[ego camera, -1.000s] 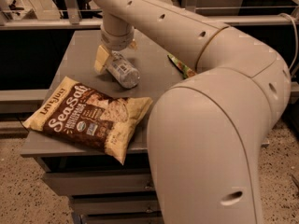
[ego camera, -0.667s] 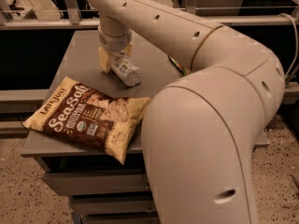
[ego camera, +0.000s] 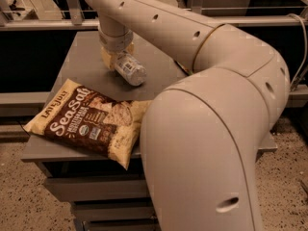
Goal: Place blue plastic bottle upright
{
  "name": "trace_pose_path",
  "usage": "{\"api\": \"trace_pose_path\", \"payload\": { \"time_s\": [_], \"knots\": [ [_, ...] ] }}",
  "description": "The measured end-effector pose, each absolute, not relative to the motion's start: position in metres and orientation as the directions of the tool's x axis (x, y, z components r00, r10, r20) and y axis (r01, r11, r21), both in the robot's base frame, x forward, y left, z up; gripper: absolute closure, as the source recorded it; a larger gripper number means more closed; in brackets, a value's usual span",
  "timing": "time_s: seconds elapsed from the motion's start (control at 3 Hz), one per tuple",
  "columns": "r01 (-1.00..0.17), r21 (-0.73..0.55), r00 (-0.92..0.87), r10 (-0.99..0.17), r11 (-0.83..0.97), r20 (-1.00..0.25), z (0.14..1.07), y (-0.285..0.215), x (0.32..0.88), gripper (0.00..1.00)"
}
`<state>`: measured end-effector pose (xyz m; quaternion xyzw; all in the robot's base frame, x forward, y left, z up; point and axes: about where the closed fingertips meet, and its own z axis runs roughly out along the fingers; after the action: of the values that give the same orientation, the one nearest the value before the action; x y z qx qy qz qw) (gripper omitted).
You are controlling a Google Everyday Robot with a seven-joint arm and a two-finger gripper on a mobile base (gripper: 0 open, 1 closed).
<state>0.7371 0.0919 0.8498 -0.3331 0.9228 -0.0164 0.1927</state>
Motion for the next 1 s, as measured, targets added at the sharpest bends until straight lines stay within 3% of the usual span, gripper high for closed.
{"api": "trace_pose_path", "payload": {
  "time_s": [0.33, 1.0],
  "knots": [
    [-0.626, -0.194, -0.645, -0.641, 0.756, -0.417, 0.874, 0.083, 0.730, 1.00],
    [-0.728, -0.215, -0.382, -0.645, 0.651, -0.662, 0.927, 0.062, 0.679, 1.00]
  ]
}}
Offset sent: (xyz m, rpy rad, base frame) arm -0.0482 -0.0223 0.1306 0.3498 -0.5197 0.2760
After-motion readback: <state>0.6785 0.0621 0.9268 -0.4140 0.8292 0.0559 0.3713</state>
